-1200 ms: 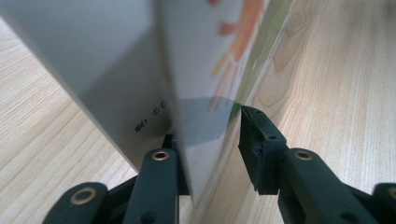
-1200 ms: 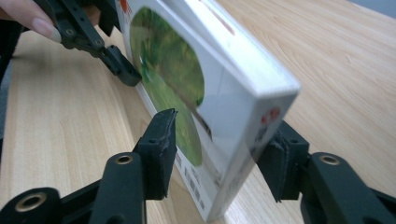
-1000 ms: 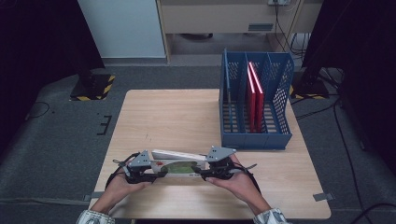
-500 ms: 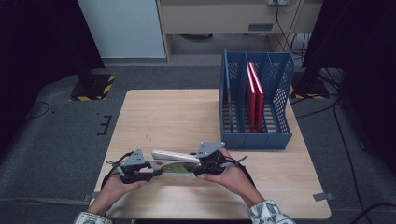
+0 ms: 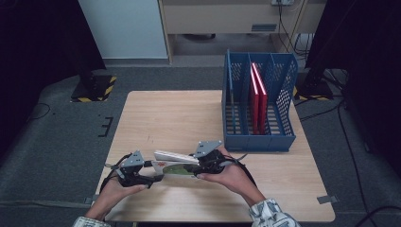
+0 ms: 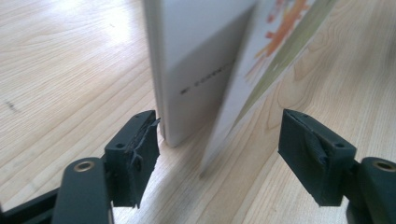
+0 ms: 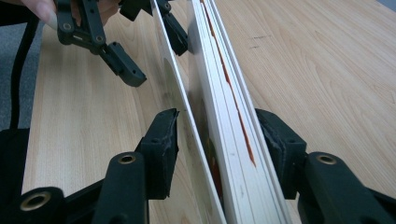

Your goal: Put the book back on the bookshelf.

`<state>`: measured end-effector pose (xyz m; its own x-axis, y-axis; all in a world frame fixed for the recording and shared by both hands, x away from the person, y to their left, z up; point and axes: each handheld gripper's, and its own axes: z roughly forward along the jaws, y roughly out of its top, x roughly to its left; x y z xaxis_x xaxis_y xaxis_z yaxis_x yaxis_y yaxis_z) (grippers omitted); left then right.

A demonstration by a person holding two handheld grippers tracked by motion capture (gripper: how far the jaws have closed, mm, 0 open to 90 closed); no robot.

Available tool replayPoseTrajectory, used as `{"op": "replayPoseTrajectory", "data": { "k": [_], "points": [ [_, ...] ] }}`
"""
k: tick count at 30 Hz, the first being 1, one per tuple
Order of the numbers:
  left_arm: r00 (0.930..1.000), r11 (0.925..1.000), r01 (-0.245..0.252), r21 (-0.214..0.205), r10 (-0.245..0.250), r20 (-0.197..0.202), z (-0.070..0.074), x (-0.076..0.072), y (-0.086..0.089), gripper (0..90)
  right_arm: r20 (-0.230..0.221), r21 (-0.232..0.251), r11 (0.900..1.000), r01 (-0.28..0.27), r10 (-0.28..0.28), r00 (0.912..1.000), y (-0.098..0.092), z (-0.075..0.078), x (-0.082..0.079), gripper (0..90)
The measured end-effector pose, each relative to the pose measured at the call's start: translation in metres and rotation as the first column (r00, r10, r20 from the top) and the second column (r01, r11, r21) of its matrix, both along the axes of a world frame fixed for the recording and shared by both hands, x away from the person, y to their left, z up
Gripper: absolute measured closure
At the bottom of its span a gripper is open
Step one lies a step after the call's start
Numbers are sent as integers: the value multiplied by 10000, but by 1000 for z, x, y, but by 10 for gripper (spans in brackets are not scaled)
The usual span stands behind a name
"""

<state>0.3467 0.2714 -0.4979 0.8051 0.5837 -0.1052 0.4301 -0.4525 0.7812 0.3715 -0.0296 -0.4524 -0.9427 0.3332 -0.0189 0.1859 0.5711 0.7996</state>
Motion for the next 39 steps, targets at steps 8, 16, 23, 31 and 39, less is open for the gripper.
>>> {"op": "replayPoseTrajectory", "data": {
  "k": [8, 16, 23, 31, 39],
  "points": [
    [9974, 9973, -726, -147, 726, -13, 0, 4, 3, 115, -49, -133, 9999, -82, 81, 10000, 5, 0, 2, 542],
    [9956, 9955, -939, -159, 939, -36, -1, 6, 4, 78, -131, -296, 9994, -200, 196, 9997, 10, 2, 4, 571],
    [9945, 9943, -1051, -170, 1050, -66, -1, 7, 4, 81, -200, -451, 9988, -163, 154, 9997, 13, 1, 5, 614],
    [9933, 9932, -1155, -163, 1154, -60, -1, 7, 5, 87, -198, -545, 9985, -97, 86, 9998, 14, 2, 6, 695],
    [9930, 9930, -1177, -122, 1176, -66, -1, 8, 6, 89, -211, -567, 9982, -194, 182, 9996, 14, 2, 5, 730]
  ]
}}
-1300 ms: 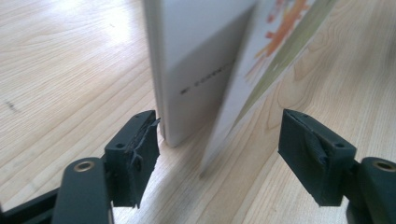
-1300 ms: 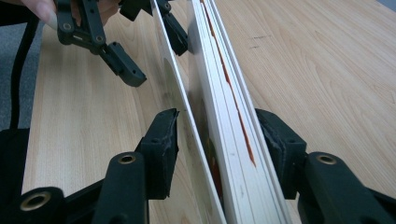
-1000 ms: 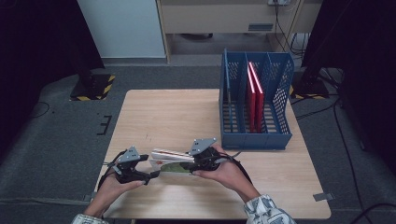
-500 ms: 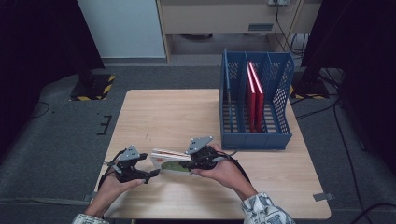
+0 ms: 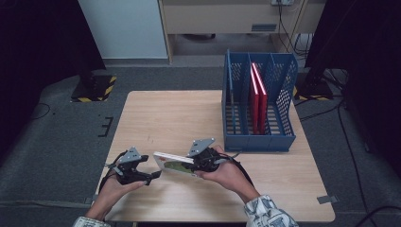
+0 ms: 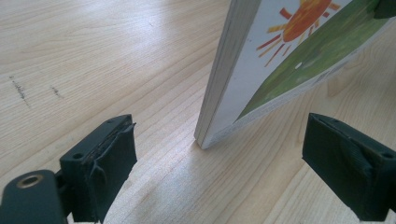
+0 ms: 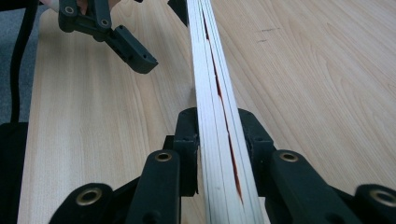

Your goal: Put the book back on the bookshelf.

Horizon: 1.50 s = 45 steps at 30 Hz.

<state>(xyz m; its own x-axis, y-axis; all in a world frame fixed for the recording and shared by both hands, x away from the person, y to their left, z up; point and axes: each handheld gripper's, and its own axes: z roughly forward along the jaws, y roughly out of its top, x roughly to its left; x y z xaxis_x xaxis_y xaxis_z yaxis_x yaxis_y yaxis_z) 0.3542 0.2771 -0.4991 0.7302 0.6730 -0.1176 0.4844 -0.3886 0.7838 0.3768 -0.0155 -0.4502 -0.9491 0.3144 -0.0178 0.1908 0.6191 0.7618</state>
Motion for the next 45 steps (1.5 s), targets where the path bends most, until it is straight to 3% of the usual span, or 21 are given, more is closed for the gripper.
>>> {"op": "replayPoseTrajectory", "data": {
  "k": [13, 31, 45],
  "points": [
    [9999, 9999, -168, -34, 168, 31, 0, 1, 3, 92, -112, 31, 9999, 153, -152, 9998, 0, 0, 0, 762],
    [9995, 9995, -312, -5, 312, 73, 1, 1, 5, 93, -244, 450, 9962, 749, -739, 9970, -9, 5, 4, 764],
    [9987, 9987, -502, 82, 501, 68, 0, 2, 6, 82, -172, 633, 9853, 1586, -1578, 9873, -24, 11, 12, 764]
  ]
}}
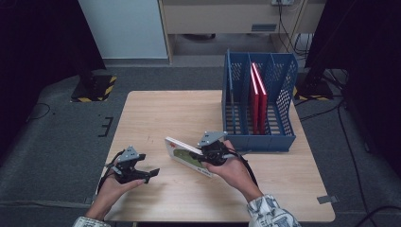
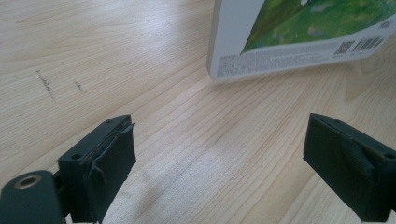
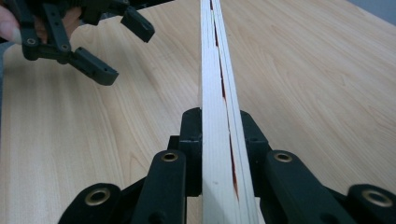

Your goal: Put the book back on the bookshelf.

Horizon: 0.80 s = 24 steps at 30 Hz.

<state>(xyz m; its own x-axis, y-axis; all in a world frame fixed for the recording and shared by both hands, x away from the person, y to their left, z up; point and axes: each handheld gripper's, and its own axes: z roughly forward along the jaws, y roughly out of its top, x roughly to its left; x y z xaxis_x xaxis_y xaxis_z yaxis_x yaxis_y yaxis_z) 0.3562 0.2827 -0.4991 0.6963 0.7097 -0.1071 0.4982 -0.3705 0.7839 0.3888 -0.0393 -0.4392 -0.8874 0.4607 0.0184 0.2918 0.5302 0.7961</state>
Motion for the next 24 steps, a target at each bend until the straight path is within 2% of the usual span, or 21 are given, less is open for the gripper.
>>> {"op": "replayPoseTrajectory", "data": {
  "k": [12, 24],
  "points": [
    [9999, 9999, -155, -5, 155, 12, 0, 1, 2, 81, 20, 150, 9970, 760, -761, 9971, -15, 4, 7, 764],
    [9993, 9992, -359, 175, 360, -34, -1, 2, 3, 73, -13, 298, 9925, 1183, -1183, 9930, -30, 10, 9, 764]
  ]
}}
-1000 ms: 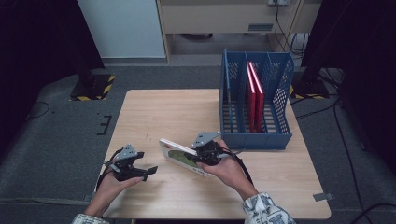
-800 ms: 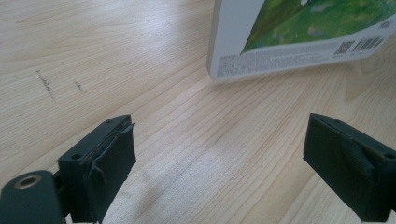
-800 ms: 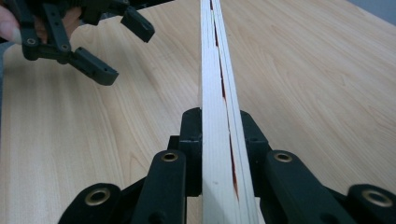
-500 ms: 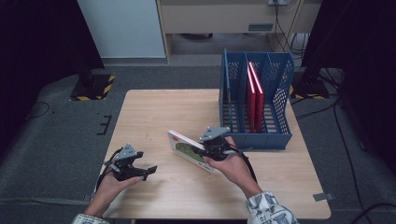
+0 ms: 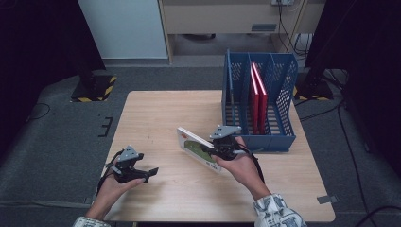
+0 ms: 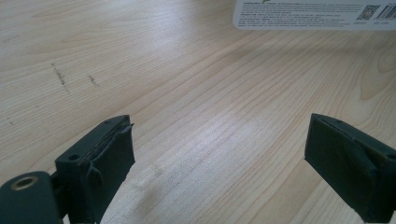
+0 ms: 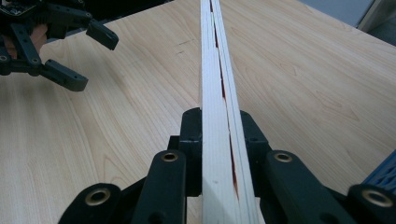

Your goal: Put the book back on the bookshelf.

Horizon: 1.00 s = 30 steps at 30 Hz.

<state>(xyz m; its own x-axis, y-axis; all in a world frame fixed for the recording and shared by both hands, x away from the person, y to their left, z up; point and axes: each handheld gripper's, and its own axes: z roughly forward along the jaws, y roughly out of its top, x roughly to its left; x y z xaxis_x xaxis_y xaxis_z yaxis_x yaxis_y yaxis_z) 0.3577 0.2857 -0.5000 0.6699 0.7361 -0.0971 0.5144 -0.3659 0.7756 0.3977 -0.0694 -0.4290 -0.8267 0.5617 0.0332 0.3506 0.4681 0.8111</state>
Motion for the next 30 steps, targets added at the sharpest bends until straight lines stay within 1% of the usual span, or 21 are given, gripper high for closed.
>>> {"op": "replayPoseTrajectory", "data": {
  "k": [6, 13, 17, 27, 28, 30],
  "points": [
    [9999, 9999, -106, -49, 106, -39, 0, 1, 1, 59, 46, 24, 10000, 81, -81, 10000, -7, 2, -1, 764],
    [9998, 9998, -174, -68, 173, -54, 0, 1, 2, 49, 63, 120, 9998, 180, -181, 9998, -17, 8, -6, 764],
    [9998, 9998, -189, -17, 189, -76, -1, 1, 2, 45, 125, 196, 9994, 289, -292, 9995, -26, 12, -10, 765],
    [9996, 9996, -277, 49, 278, -75, -2, 2, 3, 39, 21, 277, 9975, 657, -658, 9978, -52, 20, -21, 765],
    [9996, 9996, -277, 49, 278, -75, -2, 2, 3, 39, 21, 277, 9975, 657, -658, 9978, -52, 20, -21, 765],
    [9995, 9995, -301, 56, 301, -79, -2, 2, 3, 39, 12, 335, 9965, 771, -772, 9970, -60, 23, -25, 765]
  ]
}}
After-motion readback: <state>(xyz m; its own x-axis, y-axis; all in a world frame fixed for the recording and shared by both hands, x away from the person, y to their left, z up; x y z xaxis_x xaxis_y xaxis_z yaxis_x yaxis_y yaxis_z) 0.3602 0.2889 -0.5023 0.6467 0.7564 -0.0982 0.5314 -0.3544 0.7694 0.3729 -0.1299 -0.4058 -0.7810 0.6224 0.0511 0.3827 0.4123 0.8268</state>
